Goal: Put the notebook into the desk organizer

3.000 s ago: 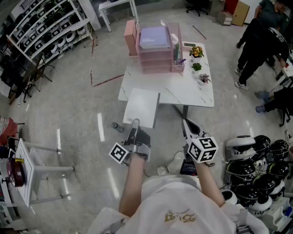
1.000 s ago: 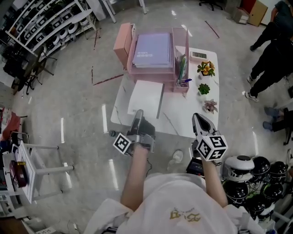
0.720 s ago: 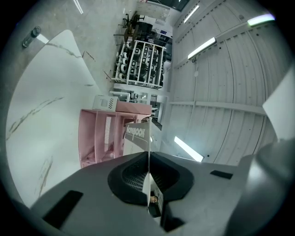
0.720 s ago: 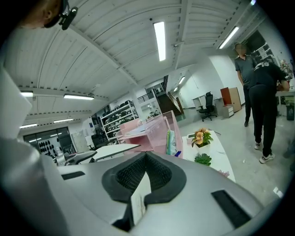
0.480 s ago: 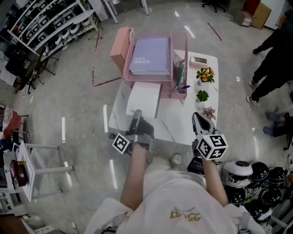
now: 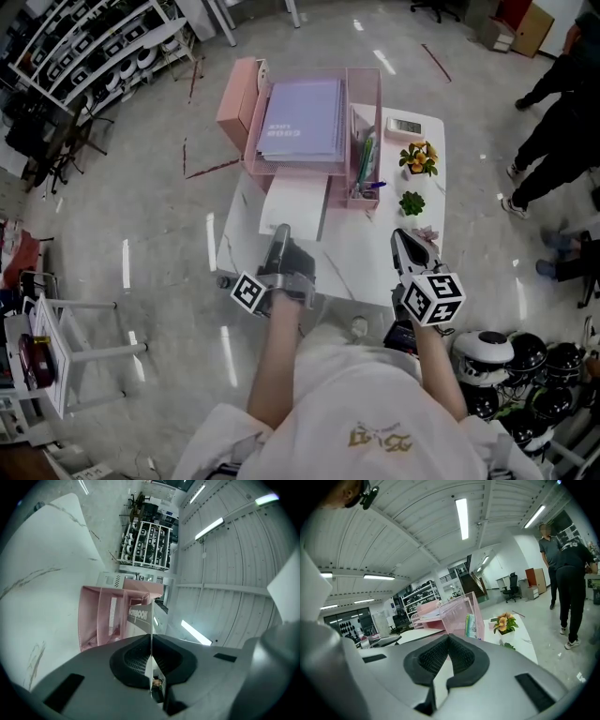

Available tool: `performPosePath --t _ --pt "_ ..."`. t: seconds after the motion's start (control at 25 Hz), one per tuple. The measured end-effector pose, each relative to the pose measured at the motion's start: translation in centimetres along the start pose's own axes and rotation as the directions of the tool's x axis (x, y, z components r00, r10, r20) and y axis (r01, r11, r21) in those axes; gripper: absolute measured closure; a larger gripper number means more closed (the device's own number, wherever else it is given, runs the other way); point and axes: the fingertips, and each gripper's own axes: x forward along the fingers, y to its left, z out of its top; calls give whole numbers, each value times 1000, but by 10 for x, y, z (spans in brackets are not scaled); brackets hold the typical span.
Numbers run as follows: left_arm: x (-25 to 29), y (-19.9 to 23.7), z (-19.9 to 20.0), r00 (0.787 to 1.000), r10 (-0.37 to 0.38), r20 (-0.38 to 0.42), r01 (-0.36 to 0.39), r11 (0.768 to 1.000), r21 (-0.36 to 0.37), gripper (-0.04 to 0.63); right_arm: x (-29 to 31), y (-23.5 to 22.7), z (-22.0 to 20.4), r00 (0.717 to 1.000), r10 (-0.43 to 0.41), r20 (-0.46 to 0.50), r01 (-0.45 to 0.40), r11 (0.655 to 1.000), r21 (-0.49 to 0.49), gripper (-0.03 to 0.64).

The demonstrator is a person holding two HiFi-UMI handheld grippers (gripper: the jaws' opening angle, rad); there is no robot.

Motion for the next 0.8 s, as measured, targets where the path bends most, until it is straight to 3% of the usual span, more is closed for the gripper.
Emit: performPosePath --t 0.8 --pt "30 41 19 996 85 7 -85 996 -2 569 50 -10 -7 998 5 -66 -4 1000 14 609"
